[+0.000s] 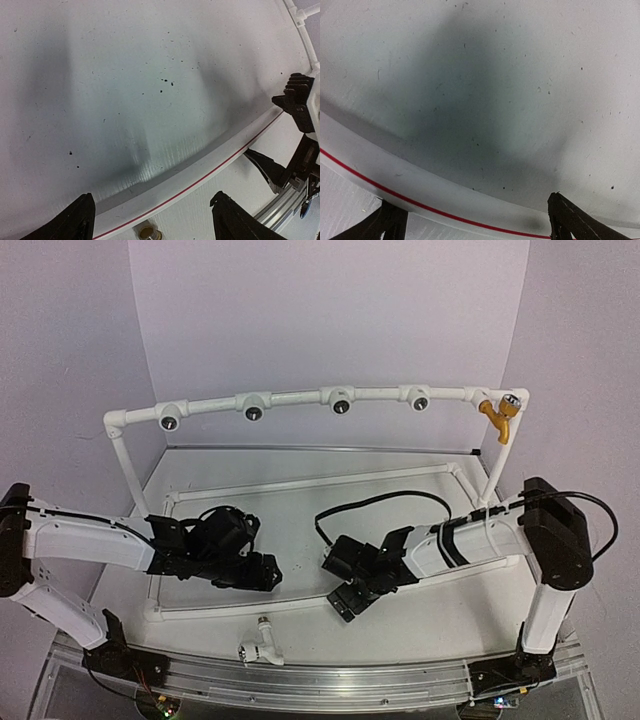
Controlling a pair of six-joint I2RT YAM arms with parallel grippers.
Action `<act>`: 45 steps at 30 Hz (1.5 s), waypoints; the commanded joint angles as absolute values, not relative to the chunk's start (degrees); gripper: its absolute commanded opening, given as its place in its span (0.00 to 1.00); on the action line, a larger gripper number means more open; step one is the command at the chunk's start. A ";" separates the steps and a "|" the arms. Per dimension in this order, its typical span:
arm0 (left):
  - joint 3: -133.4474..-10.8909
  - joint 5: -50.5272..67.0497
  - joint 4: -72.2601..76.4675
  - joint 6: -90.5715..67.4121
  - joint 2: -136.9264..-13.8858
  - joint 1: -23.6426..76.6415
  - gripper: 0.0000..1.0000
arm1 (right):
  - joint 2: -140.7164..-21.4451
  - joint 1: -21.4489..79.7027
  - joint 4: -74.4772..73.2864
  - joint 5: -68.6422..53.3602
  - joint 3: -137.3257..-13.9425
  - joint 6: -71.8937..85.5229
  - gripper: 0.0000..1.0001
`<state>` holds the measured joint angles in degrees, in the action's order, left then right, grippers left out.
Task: Install the water faucets
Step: Adjust the pipe with the faucet installed at the center of the board, then pick up the water faucet from the center of the board.
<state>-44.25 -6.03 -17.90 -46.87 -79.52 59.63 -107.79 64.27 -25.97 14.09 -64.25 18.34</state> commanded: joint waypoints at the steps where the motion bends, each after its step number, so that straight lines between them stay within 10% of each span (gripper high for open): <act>1: -44.31 -9.53 -20.20 -49.89 -78.87 60.12 0.83 | -113.33 62.91 -27.65 24.92 -66.50 12.04 0.98; 9: -44.34 0.65 -23.51 -53.52 -75.76 60.28 0.65 | -119.89 60.61 -24.60 27.12 -74.50 13.49 0.98; 16: -46.09 11.33 -24.02 -55.51 -82.87 63.35 0.81 | -112.23 59.88 -25.63 22.04 -72.98 14.55 0.98; 25: -54.07 11.48 -31.00 -59.51 -99.17 68.65 0.75 | -96.40 59.86 -27.92 22.59 -61.98 19.28 0.98; 40: -69.74 -8.75 -42.47 -57.01 -106.99 67.13 0.02 | -83.23 59.80 -28.94 19.63 -55.81 22.76 0.98; 45: -73.47 -12.57 -39.81 -52.46 -99.01 62.25 0.00 | -70.38 59.82 -20.67 17.34 -48.81 21.07 0.98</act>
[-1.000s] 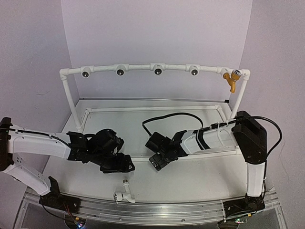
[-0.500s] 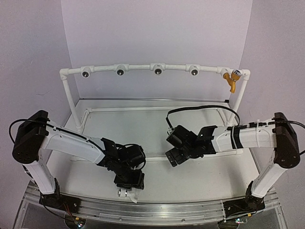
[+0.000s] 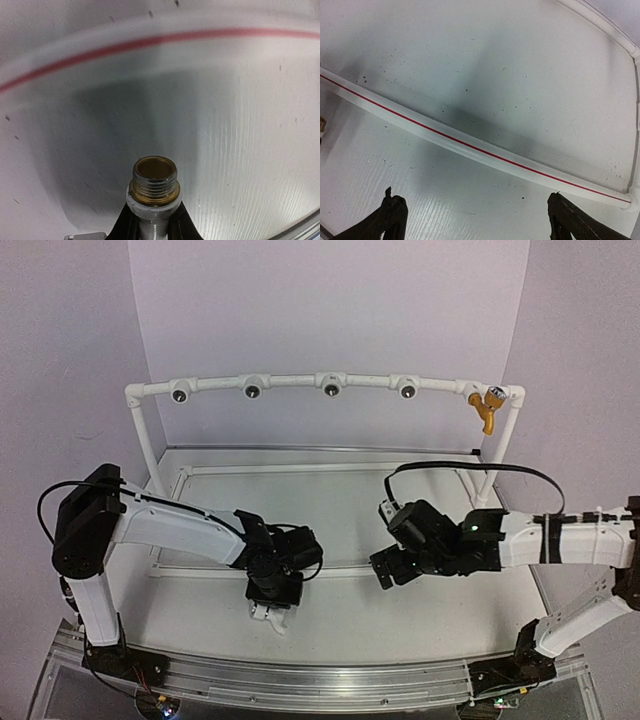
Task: Install the water faucets
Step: Pick up the water faucet from the center of the board, then pass from the left arm to the right
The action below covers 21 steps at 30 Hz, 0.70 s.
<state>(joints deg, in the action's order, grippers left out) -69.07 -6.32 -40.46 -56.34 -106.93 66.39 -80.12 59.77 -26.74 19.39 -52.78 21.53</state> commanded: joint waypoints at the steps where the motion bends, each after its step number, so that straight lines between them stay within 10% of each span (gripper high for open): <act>1: -72.88 -11.11 -35.89 -51.32 -95.75 60.83 0.00 | -67.68 59.77 -19.28 16.36 -47.99 20.26 0.98; 9: -66.33 4.34 1.64 -49.14 -79.57 52.65 0.00 | -66.60 59.75 -1.02 -5.53 -50.99 16.49 0.98; 21: -69.60 11.25 11.27 -52.71 -82.71 52.21 0.00 | -81.31 59.78 11.07 -1.55 -64.06 19.26 0.84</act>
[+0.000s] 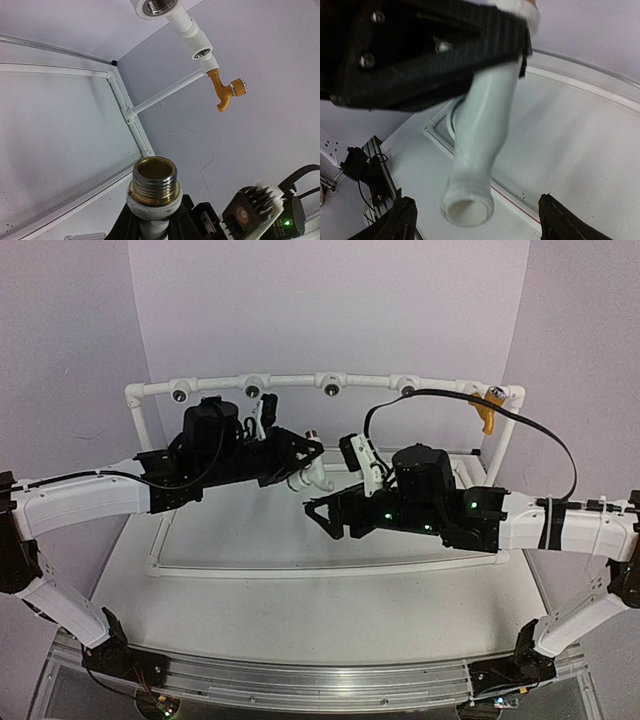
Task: Install the water faucets
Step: Pass from the left arm to the right, then pass from the right arm to the left
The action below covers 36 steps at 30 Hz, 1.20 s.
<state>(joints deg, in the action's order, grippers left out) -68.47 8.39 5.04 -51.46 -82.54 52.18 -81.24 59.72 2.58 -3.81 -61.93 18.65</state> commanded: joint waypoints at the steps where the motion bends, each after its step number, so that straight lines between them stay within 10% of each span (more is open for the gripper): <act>1: -69.48 11.12 11.41 -53.00 -82.83 52.21 0.00 | -81.32 59.81 12.80 -1.22 -63.54 19.41 0.83; 7: -69.02 12.03 13.42 -53.98 -83.48 52.21 0.00 | -83.37 59.84 16.68 2.88 -63.57 19.48 0.62; 12: -68.30 13.12 14.22 -54.18 -83.49 52.21 0.07 | -84.87 59.78 17.36 5.70 -64.86 19.65 0.05; 17: -66.48 13.81 14.19 -51.82 -81.60 51.66 0.94 | -83.28 59.51 15.80 4.65 -63.61 17.69 0.00; 18: -65.82 14.15 14.09 -51.68 -81.07 51.17 0.99 | -82.74 59.42 15.29 3.81 -63.27 16.56 0.00; 26: -67.14 20.83 3.81 -54.46 -81.47 45.01 0.96 | -84.92 57.92 -9.79 -0.27 -72.81 2.52 0.00; 29: -67.16 21.88 3.26 -54.39 -82.22 45.00 0.71 | -85.14 57.95 -11.25 -0.20 -74.35 0.96 0.00; 36: -68.49 22.29 2.99 -54.54 -83.60 45.02 0.59 | -88.39 57.93 -13.57 -0.32 -78.81 0.50 0.00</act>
<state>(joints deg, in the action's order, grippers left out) -65.48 20.39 4.39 -54.65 -82.75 44.68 -86.59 58.15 -13.61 -0.47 -73.96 3.00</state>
